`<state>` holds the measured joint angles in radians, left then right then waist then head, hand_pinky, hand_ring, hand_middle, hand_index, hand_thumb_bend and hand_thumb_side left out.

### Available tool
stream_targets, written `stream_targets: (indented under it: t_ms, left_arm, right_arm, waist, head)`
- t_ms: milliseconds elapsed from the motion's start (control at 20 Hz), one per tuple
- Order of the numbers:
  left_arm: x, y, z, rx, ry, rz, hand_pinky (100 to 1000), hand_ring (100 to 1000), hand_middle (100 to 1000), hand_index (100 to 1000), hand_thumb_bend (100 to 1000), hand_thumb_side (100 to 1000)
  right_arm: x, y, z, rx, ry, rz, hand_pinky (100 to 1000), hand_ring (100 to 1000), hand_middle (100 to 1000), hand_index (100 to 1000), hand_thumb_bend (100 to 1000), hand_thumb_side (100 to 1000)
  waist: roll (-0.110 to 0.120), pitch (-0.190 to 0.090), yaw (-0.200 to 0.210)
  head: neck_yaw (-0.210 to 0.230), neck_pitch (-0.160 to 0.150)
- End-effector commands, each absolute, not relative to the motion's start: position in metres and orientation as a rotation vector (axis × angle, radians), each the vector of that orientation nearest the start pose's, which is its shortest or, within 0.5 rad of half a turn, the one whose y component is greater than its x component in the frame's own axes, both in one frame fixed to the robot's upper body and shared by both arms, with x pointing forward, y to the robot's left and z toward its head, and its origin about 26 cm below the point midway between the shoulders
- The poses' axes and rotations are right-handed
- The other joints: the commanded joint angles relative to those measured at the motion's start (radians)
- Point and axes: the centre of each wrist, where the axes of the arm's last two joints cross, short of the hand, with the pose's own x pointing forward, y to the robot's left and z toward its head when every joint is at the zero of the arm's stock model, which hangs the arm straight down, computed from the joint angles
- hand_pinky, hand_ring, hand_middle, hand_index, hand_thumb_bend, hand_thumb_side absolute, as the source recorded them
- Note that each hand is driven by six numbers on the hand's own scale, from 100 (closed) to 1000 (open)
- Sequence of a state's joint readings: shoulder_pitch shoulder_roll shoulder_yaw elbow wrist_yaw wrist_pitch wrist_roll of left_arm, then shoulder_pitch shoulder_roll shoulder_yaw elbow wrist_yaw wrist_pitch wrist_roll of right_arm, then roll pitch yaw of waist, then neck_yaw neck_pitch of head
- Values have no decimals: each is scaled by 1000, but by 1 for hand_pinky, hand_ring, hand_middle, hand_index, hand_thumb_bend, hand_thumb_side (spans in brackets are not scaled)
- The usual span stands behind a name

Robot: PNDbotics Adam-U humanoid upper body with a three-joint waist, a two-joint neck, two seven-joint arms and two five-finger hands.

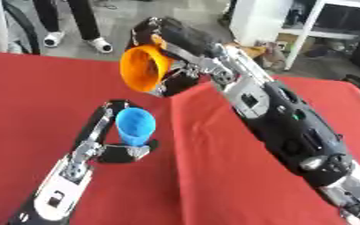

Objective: Pour the contents of one cup into another cup.

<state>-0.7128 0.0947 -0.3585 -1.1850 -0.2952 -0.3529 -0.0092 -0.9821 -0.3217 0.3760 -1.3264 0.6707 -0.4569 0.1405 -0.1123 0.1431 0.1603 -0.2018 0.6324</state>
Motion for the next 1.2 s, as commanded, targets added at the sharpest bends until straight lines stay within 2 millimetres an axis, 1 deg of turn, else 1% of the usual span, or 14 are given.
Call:
stream_targets:
  t_ms: [50,200,350,700,1000,1200]
  left_arm:
    - [413,101,112,-41,-2208,-916,418,435,466,612,572,100]
    - [412,101,112,-35,-2218,-903,417,435,465,611,582,100]
    - [412,101,111,-26,-2226,-895,416,434,465,610,590,100]
    - [412,101,108,-19,-2230,-886,414,433,463,608,595,100]
    - [412,101,106,-21,-2225,-874,414,432,464,609,591,100]
    - [412,101,105,-24,-2221,-872,414,432,464,609,591,100]
  right_arm:
    - [428,-136,263,683,2643,-1847,546,497,375,486,271,100]
    - [429,-136,262,698,2630,-1845,545,471,377,486,273,100]
    - [428,-142,260,718,2613,-1841,544,438,380,487,275,100]
    - [422,-147,262,757,2572,-1827,546,447,392,491,277,100]
    - [419,-145,265,795,2497,-1826,549,457,401,495,278,100]
    - [419,-145,264,802,2480,-1832,548,457,401,494,278,100]
  waist:
    - [9,-13,-1]
    - [10,-14,-1]
    - [9,-13,-1]
    - [9,-13,-2]
    - [10,-13,-5]
    - [9,-13,-4]
  head:
    - [-5,5]
    - [-6,5]
    - [-7,5]
    - [-7,7]
    - [-8,7]
    - [-7,7]
